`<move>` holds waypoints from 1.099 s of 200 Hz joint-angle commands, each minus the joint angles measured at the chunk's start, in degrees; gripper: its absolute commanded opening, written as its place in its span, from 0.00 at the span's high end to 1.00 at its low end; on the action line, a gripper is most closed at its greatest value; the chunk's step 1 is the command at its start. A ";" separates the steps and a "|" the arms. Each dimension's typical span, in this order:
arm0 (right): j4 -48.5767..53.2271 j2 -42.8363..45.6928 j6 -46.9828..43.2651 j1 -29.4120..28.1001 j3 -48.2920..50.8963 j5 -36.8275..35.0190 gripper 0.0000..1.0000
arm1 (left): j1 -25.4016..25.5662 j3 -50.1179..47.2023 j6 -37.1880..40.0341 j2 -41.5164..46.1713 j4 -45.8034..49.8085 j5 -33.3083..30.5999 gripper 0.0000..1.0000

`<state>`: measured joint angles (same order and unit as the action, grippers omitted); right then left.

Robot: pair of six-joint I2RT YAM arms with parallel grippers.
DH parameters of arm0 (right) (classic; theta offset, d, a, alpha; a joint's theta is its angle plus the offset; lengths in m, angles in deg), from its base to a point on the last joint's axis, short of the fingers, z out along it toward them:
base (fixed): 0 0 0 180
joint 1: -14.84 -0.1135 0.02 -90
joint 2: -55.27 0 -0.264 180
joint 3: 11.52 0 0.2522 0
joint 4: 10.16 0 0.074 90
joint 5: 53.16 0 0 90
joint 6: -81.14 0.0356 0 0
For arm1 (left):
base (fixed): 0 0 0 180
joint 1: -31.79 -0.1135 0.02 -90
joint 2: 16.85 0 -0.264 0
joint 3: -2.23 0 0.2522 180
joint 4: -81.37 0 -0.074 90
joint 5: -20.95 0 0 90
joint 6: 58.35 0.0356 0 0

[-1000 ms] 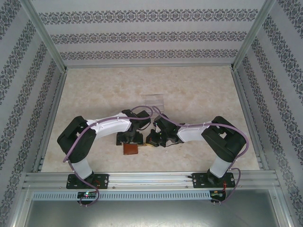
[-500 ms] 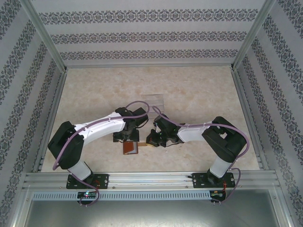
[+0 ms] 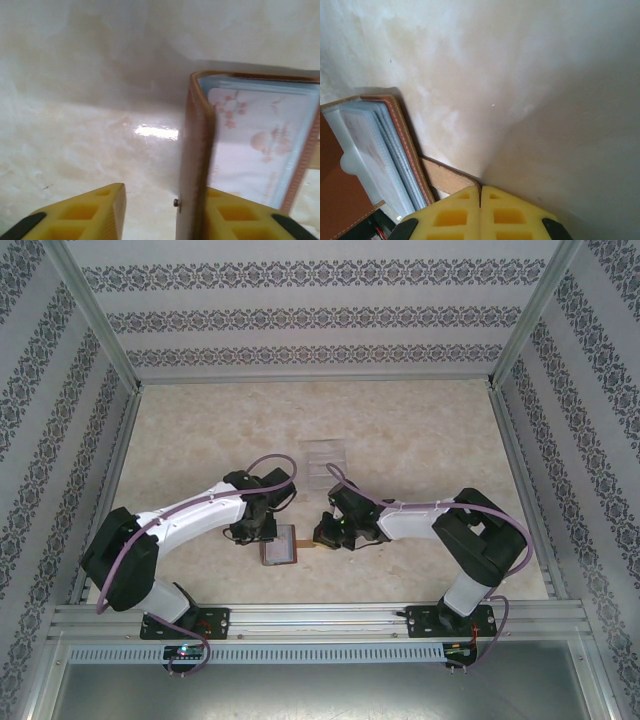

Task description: Take the credit cards out of the card holder

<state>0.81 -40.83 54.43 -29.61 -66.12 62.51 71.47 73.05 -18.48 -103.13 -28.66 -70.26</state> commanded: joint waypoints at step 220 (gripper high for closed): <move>32.19 7.42 -19.21 13.62 -7.78 -11.18 0.87 | -7.45 -6.40 7.56 -3.25 -31.02 20.31 0.70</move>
<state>28.15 -34.73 37.62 -16.03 -72.00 54.16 64.69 67.76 -12.25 -108.27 -59.74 -49.12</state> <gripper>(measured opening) 0.103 0.281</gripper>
